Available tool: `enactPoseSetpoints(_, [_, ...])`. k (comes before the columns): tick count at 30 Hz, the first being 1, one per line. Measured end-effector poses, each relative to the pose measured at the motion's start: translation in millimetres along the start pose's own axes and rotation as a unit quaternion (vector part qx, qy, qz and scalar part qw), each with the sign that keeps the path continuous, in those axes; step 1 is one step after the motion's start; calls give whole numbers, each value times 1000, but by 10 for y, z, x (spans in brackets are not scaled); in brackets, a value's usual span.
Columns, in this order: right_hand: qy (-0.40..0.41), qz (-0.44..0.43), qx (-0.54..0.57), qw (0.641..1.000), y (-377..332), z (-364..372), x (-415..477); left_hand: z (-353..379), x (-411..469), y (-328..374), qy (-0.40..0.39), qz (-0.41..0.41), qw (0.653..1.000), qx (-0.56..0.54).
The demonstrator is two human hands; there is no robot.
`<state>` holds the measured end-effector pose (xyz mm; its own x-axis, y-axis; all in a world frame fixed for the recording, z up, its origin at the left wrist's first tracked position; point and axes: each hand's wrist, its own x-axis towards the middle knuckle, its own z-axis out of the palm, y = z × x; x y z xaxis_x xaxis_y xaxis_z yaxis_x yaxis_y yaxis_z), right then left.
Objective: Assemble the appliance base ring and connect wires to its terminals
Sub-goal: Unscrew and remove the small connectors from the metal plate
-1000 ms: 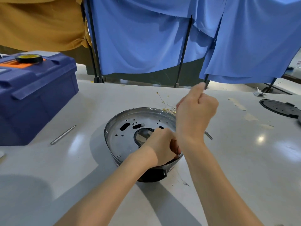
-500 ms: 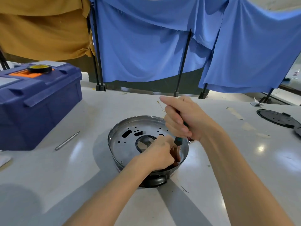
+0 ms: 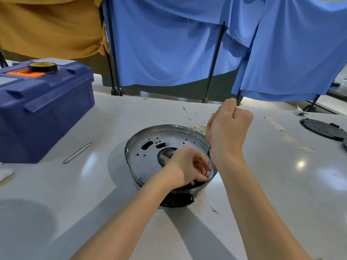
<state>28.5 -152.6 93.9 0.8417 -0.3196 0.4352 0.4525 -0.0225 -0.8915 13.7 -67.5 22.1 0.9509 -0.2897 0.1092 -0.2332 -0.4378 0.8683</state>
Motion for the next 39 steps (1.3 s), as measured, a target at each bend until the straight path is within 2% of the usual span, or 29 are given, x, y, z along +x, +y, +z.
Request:
enactPoseSetpoints(5, [130, 30, 27, 991, 5, -215, 60, -36, -30, 71, 21, 59, 981, -182])
enactPoseSetpoints(8, [101, 9, 36, 994, 13, -275, -31, 18, -23, 104, 19, 74, 973, -216])
enactPoseSetpoints(10, [45, 13, 51, 998, 14, -244, -94, 24, -22, 90, 19, 72, 969, -234])
enactPoseSetpoints(12, [-52, 50, 55, 996, -34, -227, -29, -8, -43, 73, 15, 63, 964, -259])
enactPoseSetpoints(14, [-209, 82, 40, 974, -115, -259, 147, -49, -66, 64, 10, 57, 962, -268])
enactPoseSetpoints(16, [-342, 88, 21, 935, -172, -295, 310, -64, -67, 64, 4, 48, 967, -252])
enactPoseSetpoints(17, [-373, 91, 19, 923, -168, -298, 361, -62, -62, 61, 0, 45, 968, -248])
enactPoseSetpoints(19, [-385, 109, 38, 916, -112, -274, 387, -64, -54, 45, -7, 41, 966, -256])
enactPoseSetpoints(21, [-352, 107, 74, 927, -34, -238, 333, -75, -56, 29, -12, 44, 964, -260])
enactPoseSetpoints(24, [-264, 49, 88, 959, 34, -181, 173, -59, -54, 21, -14, 58, 960, -274])
enactPoseSetpoints(28, [-87, -40, 9, 995, 44, -101, 25, -2, -45, 50, -21, 79, 952, -293])
enactPoseSetpoints(30, [17, -71, -44, 996, 68, -69, -13, 0, -50, 77, -33, 75, 954, -289])
enactPoseSetpoints(32, [70, -89, -71, 991, 106, -34, -62, -16, -63, 96, -37, 63, 956, -285])
enactPoseSetpoints(34, [13, -72, -49, 996, 118, -38, -64, -49, -75, 77, -39, 52, 955, -290])
enactPoseSetpoints(36, [-160, 12, 5, 987, 71, -128, 85, -92, -83, 53, -46, 49, 954, -293])
enactPoseSetpoints(38, [-331, 102, 54, 936, -19, -272, 306, -111, -79, 63, -57, 43, 956, -283])
enactPoseSetpoints(39, [-384, 137, 81, 909, -42, -316, 381, -109, -74, 76, -62, 43, 956, -282])
